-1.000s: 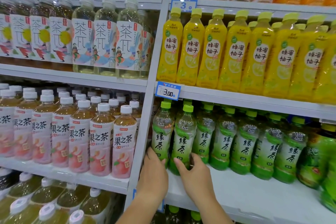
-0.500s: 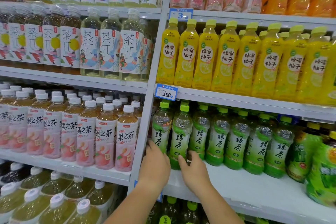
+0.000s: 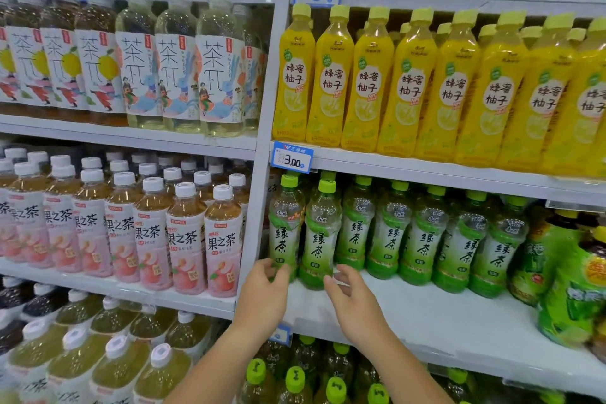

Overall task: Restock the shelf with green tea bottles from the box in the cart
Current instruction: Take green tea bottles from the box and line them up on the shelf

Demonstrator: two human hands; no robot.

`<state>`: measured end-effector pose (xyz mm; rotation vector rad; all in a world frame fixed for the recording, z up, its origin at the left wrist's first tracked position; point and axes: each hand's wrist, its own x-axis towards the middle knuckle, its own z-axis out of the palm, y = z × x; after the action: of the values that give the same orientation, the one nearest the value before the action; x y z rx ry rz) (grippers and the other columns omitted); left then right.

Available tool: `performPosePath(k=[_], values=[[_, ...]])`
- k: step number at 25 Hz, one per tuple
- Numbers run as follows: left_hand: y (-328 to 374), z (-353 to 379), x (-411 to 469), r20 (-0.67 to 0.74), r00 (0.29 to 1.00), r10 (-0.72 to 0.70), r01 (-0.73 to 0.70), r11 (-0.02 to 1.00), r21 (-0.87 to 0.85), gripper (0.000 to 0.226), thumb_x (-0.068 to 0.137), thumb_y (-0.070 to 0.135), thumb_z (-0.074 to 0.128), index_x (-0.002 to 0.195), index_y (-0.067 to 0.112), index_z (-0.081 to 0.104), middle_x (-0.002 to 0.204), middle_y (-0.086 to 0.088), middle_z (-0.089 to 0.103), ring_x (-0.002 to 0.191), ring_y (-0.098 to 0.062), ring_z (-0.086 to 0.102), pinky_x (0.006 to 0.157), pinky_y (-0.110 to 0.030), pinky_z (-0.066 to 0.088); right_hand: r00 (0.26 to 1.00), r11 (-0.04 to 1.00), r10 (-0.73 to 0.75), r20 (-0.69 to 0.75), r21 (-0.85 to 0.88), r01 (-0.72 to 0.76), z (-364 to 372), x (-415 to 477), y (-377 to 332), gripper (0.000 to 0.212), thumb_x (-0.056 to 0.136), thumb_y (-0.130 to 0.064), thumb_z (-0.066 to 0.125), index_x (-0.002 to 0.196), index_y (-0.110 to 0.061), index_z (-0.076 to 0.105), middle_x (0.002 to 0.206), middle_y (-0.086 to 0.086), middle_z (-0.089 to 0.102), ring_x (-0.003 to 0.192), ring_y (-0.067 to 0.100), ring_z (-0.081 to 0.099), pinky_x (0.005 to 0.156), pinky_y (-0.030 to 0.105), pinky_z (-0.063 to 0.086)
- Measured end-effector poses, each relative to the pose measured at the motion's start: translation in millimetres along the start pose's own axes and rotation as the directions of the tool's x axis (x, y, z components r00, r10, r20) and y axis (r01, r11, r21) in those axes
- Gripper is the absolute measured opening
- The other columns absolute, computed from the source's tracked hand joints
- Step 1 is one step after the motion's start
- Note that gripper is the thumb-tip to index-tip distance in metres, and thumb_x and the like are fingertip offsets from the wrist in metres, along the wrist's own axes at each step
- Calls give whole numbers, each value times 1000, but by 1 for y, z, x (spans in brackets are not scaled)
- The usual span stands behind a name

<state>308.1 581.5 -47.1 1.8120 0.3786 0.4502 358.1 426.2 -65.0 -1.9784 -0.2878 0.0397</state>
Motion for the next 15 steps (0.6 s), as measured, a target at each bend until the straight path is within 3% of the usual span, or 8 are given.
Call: performPosePath(k=[3,7,9,12,15], values=[[10,-13,-11,88,984,-153,160,985,-72,39,102,37,51,135,18,53,121,3,57,113,-15,51,95,-31,36,994,996,70,82,50,-74,-14,-16,-9,45,102,-39,47,145,-27,40,138,-9,49,121,6,48,98,21,36],[28,-33,-27,176,936,-305,303,952,38,38,101,43,49,132,21,55,127,1,59,116,-17,53,98,-37,43,966,972,217,140,56,-227,-33,-43,-30,44,103,-40,44,146,-28,39,138,-9,48,123,7,47,95,21,36],[45,-43,-43,212,912,-351,331,935,127,41,100,49,49,132,24,55,127,2,59,115,-18,55,99,-39,44,940,951,296,169,40,-307,-44,-63,-46,47,103,-42,44,147,-27,38,139,-9,47,119,6,47,91,20,36],[88,-53,-73,303,880,-366,299,922,246,40,101,48,45,132,24,55,126,10,55,112,-10,50,93,-29,36,892,901,418,172,51,-432,-69,-98,-78,50,103,-42,45,149,-25,37,145,-4,46,120,8,47,94,24,38],[128,-60,-104,393,824,-408,308,905,293,46,102,48,44,139,21,52,134,5,55,114,-10,47,94,-27,32,837,841,527,147,50,-538,-98,-142,-107,52,104,-42,43,151,-23,34,141,-4,48,120,12,49,94,25,37]])
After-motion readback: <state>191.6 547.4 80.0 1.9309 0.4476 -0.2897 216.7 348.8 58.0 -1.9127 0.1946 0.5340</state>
